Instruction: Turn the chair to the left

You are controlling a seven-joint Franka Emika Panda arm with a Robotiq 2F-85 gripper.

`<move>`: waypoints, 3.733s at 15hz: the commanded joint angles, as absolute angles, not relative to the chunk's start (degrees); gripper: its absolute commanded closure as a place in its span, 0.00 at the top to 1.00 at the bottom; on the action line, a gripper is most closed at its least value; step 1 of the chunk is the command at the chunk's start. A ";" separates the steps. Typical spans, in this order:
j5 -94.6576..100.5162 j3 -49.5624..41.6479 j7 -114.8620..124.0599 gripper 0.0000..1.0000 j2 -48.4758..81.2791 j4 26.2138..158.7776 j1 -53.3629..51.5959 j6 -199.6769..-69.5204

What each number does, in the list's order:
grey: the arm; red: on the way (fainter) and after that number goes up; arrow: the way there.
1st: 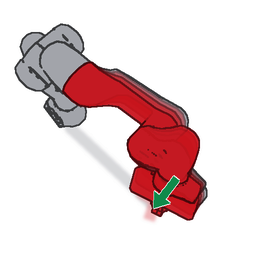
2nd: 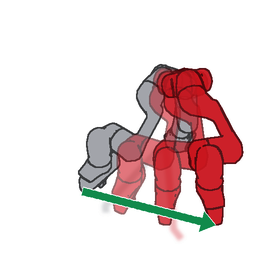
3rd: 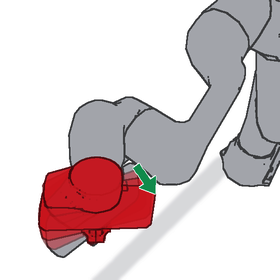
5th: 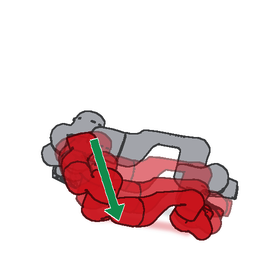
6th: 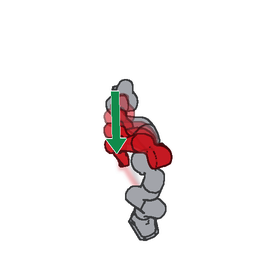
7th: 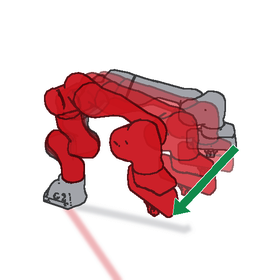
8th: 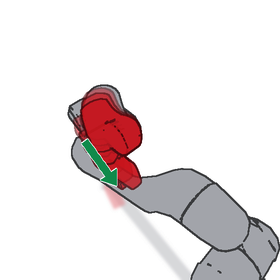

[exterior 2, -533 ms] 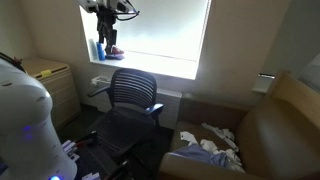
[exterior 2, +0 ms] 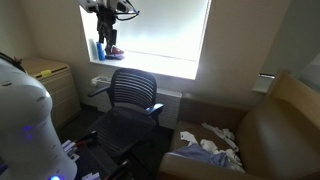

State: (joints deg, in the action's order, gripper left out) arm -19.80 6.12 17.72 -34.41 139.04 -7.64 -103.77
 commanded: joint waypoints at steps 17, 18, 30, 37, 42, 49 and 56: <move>6.97 14.31 39.09 1.00 -10.03 141.03 -1.02 -136.37; 5.77 12.49 34.88 1.00 -9.81 140.72 -1.87 -133.64; -0.88 9.52 15.22 1.00 3.85 137.58 -5.31 -135.11; 0.76 8.12 15.31 1.00 8.10 135.68 -6.25 -134.50; 2.03 6.23 18.04 1.00 16.72 132.02 -6.31 -137.57; 1.33 4.07 19.09 1.00 28.43 123.37 -9.27 -141.24; 12.26 -1.57 16.87 1.00 26.92 124.68 -11.85 -133.70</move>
State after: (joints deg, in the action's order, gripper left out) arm 7.14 1.65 18.91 27.32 125.13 -10.51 -139.92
